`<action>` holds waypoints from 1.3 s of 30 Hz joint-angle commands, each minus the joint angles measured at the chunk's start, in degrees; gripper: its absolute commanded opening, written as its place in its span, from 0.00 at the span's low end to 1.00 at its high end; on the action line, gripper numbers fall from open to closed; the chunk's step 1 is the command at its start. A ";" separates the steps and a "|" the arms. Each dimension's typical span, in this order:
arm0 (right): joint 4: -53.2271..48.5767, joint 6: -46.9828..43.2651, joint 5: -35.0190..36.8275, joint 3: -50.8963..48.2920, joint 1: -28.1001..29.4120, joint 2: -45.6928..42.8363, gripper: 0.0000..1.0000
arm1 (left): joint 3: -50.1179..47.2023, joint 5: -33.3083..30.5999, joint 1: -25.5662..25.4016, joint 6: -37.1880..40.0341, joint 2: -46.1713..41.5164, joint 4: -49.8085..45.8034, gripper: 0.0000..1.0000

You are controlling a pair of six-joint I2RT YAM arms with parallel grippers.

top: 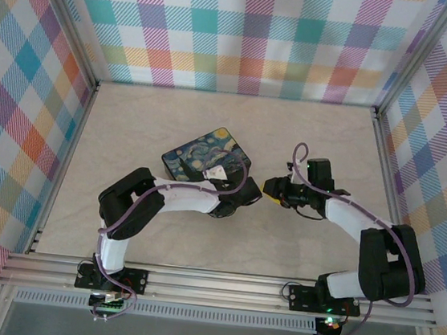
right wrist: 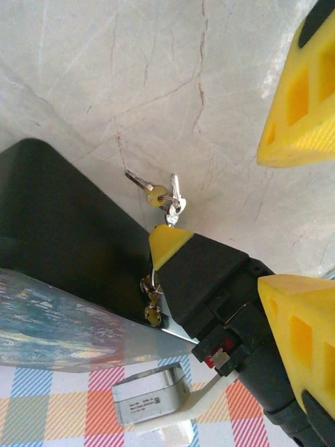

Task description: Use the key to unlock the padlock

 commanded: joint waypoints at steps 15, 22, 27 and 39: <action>4.84 5.32 -5.16 -7.13 1.96 -10.13 0.37 | 2.00 28.52 8.81 10.11 -9.28 0.65 0.02; 11.22 8.88 -4.12 -7.79 5.24 -7.43 0.33 | 1.12 40.12 12.32 8.71 -11.62 4.64 0.02; 13.21 9.95 -1.05 -7.23 6.61 -4.77 0.32 | 1.18 42.84 14.28 9.76 -12.05 3.46 0.03; 7.80 8.35 4.09 -5.42 6.09 -4.91 0.33 | 2.73 27.12 8.30 11.53 -8.96 -2.44 0.56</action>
